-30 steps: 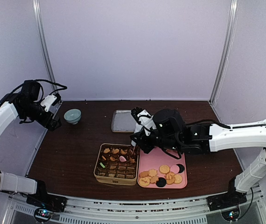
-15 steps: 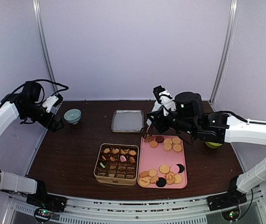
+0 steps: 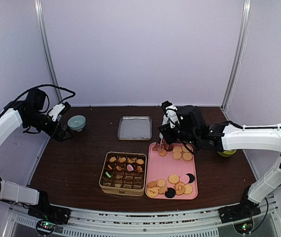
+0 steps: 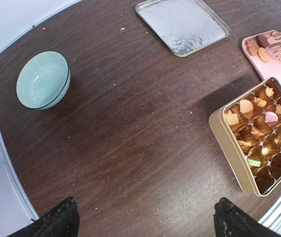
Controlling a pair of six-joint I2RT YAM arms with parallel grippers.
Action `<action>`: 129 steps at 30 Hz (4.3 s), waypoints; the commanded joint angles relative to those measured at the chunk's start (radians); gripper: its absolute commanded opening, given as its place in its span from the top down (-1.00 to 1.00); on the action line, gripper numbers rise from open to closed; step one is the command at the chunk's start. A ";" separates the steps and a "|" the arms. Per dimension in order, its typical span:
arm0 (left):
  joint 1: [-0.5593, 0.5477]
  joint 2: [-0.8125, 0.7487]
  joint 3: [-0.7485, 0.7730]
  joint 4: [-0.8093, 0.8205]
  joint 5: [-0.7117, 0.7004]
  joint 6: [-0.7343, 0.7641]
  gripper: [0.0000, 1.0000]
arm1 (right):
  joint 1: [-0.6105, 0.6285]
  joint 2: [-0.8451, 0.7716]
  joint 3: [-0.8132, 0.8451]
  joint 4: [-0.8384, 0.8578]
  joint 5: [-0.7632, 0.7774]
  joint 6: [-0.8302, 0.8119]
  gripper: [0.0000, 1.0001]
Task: Pack the cookies
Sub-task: Pick up the fake cookies from the plate.
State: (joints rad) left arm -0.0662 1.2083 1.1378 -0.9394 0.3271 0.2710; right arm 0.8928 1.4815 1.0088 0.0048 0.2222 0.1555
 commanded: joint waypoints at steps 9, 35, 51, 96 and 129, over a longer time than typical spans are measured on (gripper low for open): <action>0.008 -0.002 0.079 -0.042 0.159 -0.015 -0.95 | -0.040 0.101 -0.013 0.135 -0.025 0.017 0.21; 0.008 -0.061 0.067 -0.054 0.205 0.016 -0.96 | 0.007 -0.077 -0.141 0.099 -0.037 0.090 0.67; 0.008 -0.050 0.084 -0.056 0.199 0.004 -0.95 | 0.006 -0.134 -0.039 -0.008 -0.026 0.010 1.00; 0.008 -0.074 0.060 -0.094 0.212 0.051 -0.95 | 0.011 0.051 -0.091 0.087 -0.059 0.089 0.24; 0.009 -0.088 0.062 -0.107 0.212 0.063 -0.96 | 0.007 -0.127 -0.161 0.173 -0.115 0.198 1.00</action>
State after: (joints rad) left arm -0.0662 1.1366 1.1915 -1.0489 0.5209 0.3164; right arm 0.8963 1.3968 0.8570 0.1841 0.1089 0.3500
